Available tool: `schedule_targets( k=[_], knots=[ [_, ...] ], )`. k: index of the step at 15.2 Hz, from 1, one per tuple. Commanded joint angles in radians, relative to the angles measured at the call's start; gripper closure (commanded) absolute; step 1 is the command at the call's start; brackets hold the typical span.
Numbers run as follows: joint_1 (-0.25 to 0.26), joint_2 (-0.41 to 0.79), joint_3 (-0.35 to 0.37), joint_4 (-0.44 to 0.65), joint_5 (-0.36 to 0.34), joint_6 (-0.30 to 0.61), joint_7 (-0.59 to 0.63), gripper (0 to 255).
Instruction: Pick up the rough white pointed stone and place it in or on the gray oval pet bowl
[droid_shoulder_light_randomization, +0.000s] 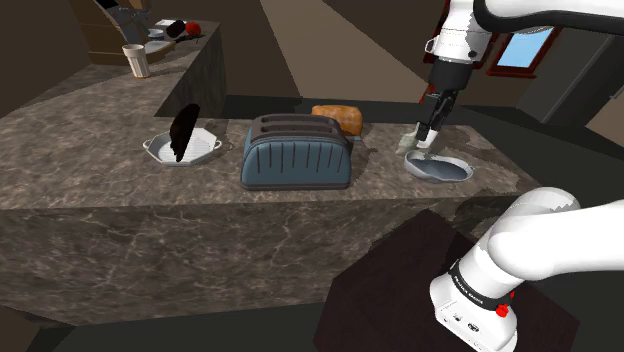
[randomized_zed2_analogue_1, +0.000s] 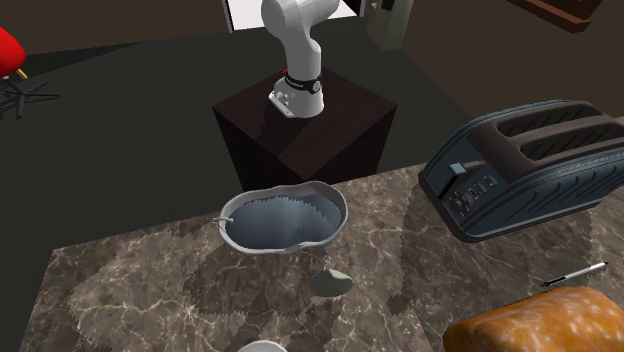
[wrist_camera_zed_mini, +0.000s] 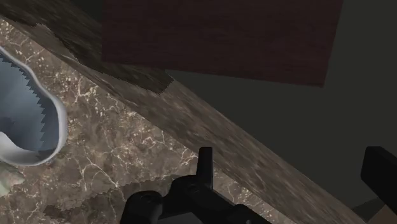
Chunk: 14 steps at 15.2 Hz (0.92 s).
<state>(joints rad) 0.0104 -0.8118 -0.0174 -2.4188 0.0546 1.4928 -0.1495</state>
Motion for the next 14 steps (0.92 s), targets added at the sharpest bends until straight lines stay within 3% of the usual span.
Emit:
schedule_targets(
  k=[1,14],
  knots=[
    [0.000,0.000,0.000,0.000,0.000,0.000,0.000,0],
    [-0.064,0.283,-0.210,0.006,-0.223,0.247,-0.307,0]
  ],
)
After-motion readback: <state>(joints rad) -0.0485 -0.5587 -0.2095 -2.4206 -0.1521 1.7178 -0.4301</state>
